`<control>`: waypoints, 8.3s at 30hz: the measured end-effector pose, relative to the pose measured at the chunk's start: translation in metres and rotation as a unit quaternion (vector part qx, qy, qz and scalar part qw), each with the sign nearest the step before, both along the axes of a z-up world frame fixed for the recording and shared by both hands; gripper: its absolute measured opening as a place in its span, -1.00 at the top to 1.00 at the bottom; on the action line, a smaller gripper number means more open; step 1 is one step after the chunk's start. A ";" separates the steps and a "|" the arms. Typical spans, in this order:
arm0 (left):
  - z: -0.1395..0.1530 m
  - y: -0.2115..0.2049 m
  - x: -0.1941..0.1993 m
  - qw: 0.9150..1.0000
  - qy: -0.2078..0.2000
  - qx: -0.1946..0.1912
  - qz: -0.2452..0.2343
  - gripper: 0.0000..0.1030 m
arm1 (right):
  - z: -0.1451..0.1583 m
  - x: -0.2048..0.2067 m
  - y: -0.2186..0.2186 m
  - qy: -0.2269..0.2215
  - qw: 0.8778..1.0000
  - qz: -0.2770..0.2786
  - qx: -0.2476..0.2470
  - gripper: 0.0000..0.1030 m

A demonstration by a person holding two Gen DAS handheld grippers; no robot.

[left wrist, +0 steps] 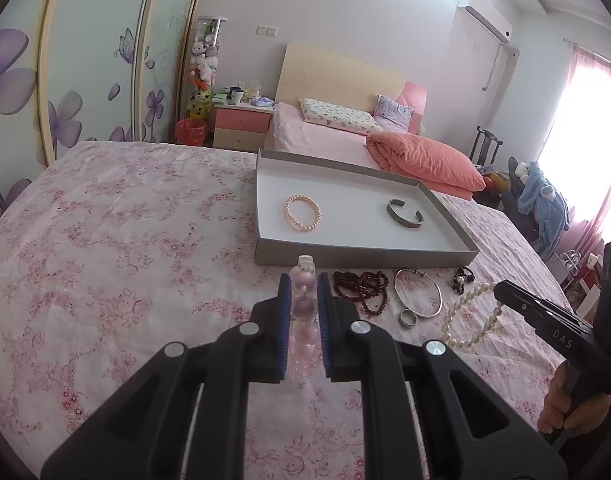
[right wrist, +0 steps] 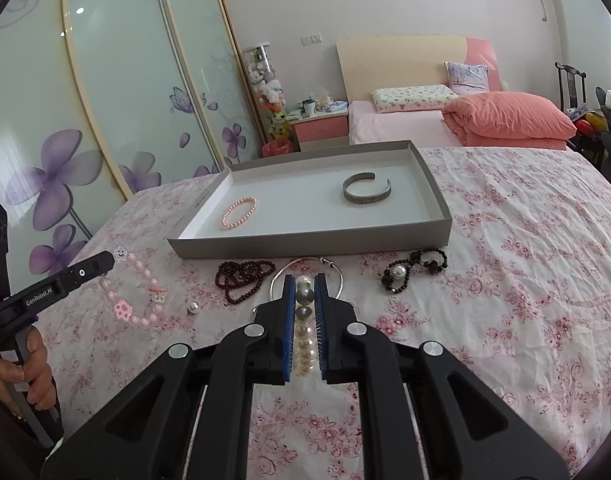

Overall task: Organize jewelry
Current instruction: 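Lift the white pearl bracelet with the right tool while the left tool grasps the pink bead bracelet, then carry both bracelets over the grey tray and release them inside, then grasp the black-bead pearl bracelet with the right tool while the left tool grasps the loose pearl, then lift the bracelet and pearl and carry them over the grey tray with both tools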

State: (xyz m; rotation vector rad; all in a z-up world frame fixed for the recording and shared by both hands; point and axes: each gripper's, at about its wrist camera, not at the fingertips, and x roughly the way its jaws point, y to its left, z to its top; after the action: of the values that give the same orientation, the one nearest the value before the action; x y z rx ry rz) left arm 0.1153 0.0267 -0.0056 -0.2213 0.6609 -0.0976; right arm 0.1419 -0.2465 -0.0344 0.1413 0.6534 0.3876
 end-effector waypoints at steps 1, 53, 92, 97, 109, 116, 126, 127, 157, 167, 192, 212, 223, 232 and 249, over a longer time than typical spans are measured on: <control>0.000 0.000 -0.001 1.000 0.000 -0.001 -0.001 0.74 | 0.001 -0.001 0.001 -0.002 1.000 0.000 0.001 0.80; 0.042 -0.073 0.039 0.982 -0.084 0.162 0.053 0.73 | 0.047 0.033 -0.006 -0.142 0.988 -0.045 -0.043 0.79; -0.005 -0.074 0.177 0.992 -0.025 0.119 0.029 0.73 | 0.001 0.155 0.020 -0.048 0.998 -0.020 -0.038 0.79; -0.010 -0.071 0.184 0.995 -0.012 0.101 0.021 0.72 | -0.004 0.162 0.018 -0.034 0.998 -0.024 -0.040 0.77; 0.005 -0.048 0.177 0.995 -0.025 0.084 0.052 0.55 | 0.003 0.153 0.006 -0.041 0.998 -0.041 -0.036 0.30; 0.011 -0.041 0.160 0.994 -0.027 0.089 0.058 0.55 | 0.008 0.139 0.001 -0.045 0.997 -0.043 -0.038 0.30; 0.002 -0.036 0.092 0.994 -0.023 0.101 0.032 0.40 | -0.008 0.101 -0.025 0.005 0.997 -0.046 -0.063 0.30; -0.002 -0.035 0.085 0.994 -0.019 0.103 0.028 0.36 | -0.011 0.098 -0.028 0.015 0.997 -0.046 -0.068 0.30; -0.047 -0.039 0.046 0.994 0.043 0.093 -0.032 0.04 | -0.054 0.102 -0.038 0.104 0.988 -0.065 -0.098 0.67; -0.051 -0.048 0.039 0.993 0.050 0.095 -0.054 -0.05 | -0.054 0.088 -0.044 0.107 0.989 -0.066 -0.078 0.68; -0.070 -0.066 0.063 0.984 0.111 0.131 -0.041 0.73 | -0.053 0.084 -0.038 0.107 0.989 -0.060 -0.077 0.67; -0.068 -0.054 0.078 0.986 0.116 0.124 -0.003 0.74 | -0.050 0.082 -0.037 0.097 0.990 -0.060 -0.088 0.68; -0.066 -0.040 0.078 0.988 0.113 0.106 0.014 0.74 | -0.022 0.076 -0.034 0.041 0.998 -0.032 -0.036 0.68; -0.062 -0.033 0.077 0.989 0.107 0.102 0.024 0.74 | -0.012 0.066 -0.026 0.011 0.999 -0.018 -0.027 0.68; -0.030 -0.030 0.061 0.993 0.056 0.097 0.040 0.74 | 0.010 0.049 -0.021 -0.035 0.999 -0.017 -0.023 0.68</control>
State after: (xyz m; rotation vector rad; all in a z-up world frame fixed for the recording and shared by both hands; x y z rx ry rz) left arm 0.1765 -0.0032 -0.0358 -0.0663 0.7682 0.0556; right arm 0.1912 -0.2673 -0.0247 0.0946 0.5895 0.3420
